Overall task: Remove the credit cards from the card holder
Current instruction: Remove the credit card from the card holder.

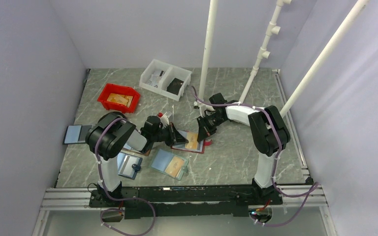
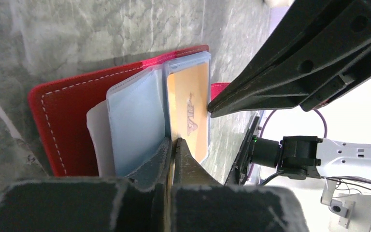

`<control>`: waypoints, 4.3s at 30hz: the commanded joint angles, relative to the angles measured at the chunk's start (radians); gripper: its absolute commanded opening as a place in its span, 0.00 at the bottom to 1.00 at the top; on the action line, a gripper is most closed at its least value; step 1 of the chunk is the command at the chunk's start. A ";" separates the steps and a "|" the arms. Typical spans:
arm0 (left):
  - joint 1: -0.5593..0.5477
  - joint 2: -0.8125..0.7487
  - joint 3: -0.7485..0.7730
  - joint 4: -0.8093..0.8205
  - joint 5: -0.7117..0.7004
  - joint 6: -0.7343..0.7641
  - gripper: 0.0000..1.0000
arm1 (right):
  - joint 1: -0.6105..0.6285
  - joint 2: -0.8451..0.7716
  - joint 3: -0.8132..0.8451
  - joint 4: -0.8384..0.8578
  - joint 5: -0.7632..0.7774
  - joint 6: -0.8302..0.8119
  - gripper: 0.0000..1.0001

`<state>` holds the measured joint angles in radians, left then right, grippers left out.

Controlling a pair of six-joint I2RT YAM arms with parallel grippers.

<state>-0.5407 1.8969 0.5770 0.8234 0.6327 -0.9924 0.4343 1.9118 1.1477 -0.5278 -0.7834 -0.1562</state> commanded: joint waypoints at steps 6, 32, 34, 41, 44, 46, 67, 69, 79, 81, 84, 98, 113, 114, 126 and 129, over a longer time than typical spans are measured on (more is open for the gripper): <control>0.035 0.009 -0.075 0.144 0.052 -0.027 0.00 | 0.020 0.061 0.033 -0.007 0.120 -0.037 0.06; 0.103 -0.100 -0.141 0.095 0.131 -0.020 0.00 | 0.033 0.098 0.062 -0.060 0.159 -0.066 0.10; 0.107 -0.108 -0.145 0.087 0.135 -0.022 0.00 | 0.035 0.097 0.062 -0.061 0.158 -0.068 0.10; 0.111 -0.141 -0.145 0.066 0.152 -0.002 0.00 | 0.037 0.057 0.079 -0.093 0.076 -0.125 0.13; 0.109 -0.168 -0.125 0.052 0.171 0.044 0.00 | 0.037 -0.028 0.083 -0.114 0.026 -0.193 0.18; 0.098 -0.212 -0.094 -0.038 0.172 0.122 0.00 | 0.037 -0.102 0.071 -0.112 0.012 -0.238 0.28; -0.089 -0.591 0.073 -0.710 0.012 0.950 0.00 | -0.032 -0.482 -0.249 0.084 -0.165 -0.745 0.73; -0.108 -0.595 0.080 -0.718 0.010 0.974 0.00 | -0.032 -0.469 -0.245 0.064 -0.187 -0.766 0.74; -0.138 -0.616 0.095 -0.697 0.028 1.024 0.00 | 0.013 -0.349 -0.189 -0.046 -0.237 -0.814 0.80; -0.140 -0.617 0.099 -0.694 0.028 1.023 0.00 | 0.027 -0.330 -0.175 -0.076 -0.244 -0.825 0.79; -0.140 -0.630 0.096 -0.693 0.021 1.019 0.00 | 0.036 -0.310 -0.160 -0.102 -0.256 -0.837 0.76; -0.138 -0.713 0.021 -0.611 -0.016 0.952 0.00 | 0.050 -0.210 -0.051 -0.239 -0.237 -0.885 0.13; -0.097 -0.831 -0.014 -0.676 -0.040 0.958 0.00 | 0.042 -0.184 -0.009 -0.323 -0.221 -0.931 0.00; -0.096 -0.829 -0.013 -0.673 -0.033 0.955 0.00 | 0.043 -0.185 -0.009 -0.327 -0.223 -0.937 0.00; 0.038 -0.951 -0.080 -0.673 -0.069 0.727 0.00 | -0.030 -0.037 0.153 -0.482 -0.178 -0.811 0.00; 0.109 -1.019 -0.130 -0.653 -0.053 0.630 0.00 | -0.047 0.024 0.196 -0.524 -0.146 -0.764 0.00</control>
<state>-0.5034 0.9607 0.4957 0.1280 0.5770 -0.2035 0.4187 1.8763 1.2739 -0.9504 -0.9413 -0.9863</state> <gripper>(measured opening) 0.007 0.176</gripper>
